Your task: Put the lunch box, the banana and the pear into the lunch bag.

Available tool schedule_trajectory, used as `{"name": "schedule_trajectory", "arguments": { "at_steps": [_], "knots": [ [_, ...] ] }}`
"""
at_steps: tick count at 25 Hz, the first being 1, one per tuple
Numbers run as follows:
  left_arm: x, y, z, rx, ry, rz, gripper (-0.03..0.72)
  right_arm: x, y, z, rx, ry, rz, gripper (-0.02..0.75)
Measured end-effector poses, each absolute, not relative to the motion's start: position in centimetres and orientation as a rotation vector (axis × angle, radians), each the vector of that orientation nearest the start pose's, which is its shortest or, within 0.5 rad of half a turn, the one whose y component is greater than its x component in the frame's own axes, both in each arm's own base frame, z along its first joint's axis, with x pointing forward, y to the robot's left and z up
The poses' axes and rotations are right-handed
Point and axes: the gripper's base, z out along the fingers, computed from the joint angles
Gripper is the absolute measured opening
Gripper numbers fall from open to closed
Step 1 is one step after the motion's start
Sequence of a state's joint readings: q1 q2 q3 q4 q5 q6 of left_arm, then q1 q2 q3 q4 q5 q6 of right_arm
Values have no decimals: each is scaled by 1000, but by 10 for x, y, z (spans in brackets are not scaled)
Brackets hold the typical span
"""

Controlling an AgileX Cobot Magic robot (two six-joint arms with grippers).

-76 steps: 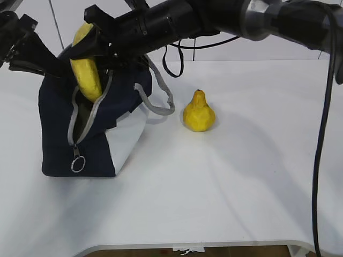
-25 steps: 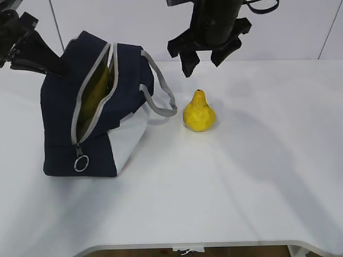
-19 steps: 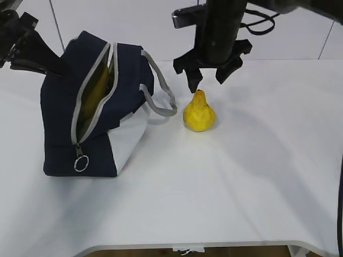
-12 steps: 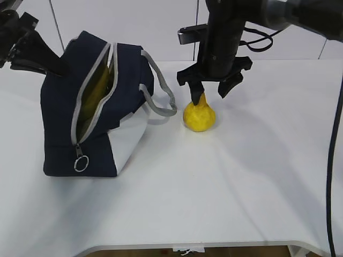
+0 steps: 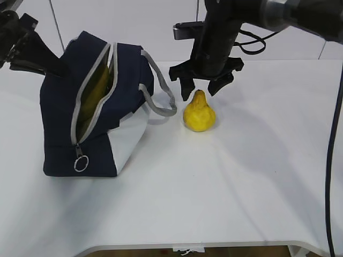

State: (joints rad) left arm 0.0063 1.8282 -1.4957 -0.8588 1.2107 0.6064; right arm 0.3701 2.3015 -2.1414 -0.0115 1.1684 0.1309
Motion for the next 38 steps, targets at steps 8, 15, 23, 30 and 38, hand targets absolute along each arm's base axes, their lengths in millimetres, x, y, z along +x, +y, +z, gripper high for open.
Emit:
{"name": "schedule_trajectory", "arguments": {
  "at_steps": [8,15,23,30,38],
  "knots": [
    [376,-62,285,427,2570,-1030,12,471,169,225,-302,2785,100,553],
    [376,-62,285,427,2571,-1028,12,472,167,221,-264,2806,172,492],
    [376,-62,285,427,2571,-1028,12,471,170,211,-256,2850,209,440],
    [376,-62,285,428,2571,-1028,12,471,170,210,-255,2852,211,304],
    [376,-62,285,429,2572,-1026,12,473,170,231,-268,2831,201,251]
  ]
}}
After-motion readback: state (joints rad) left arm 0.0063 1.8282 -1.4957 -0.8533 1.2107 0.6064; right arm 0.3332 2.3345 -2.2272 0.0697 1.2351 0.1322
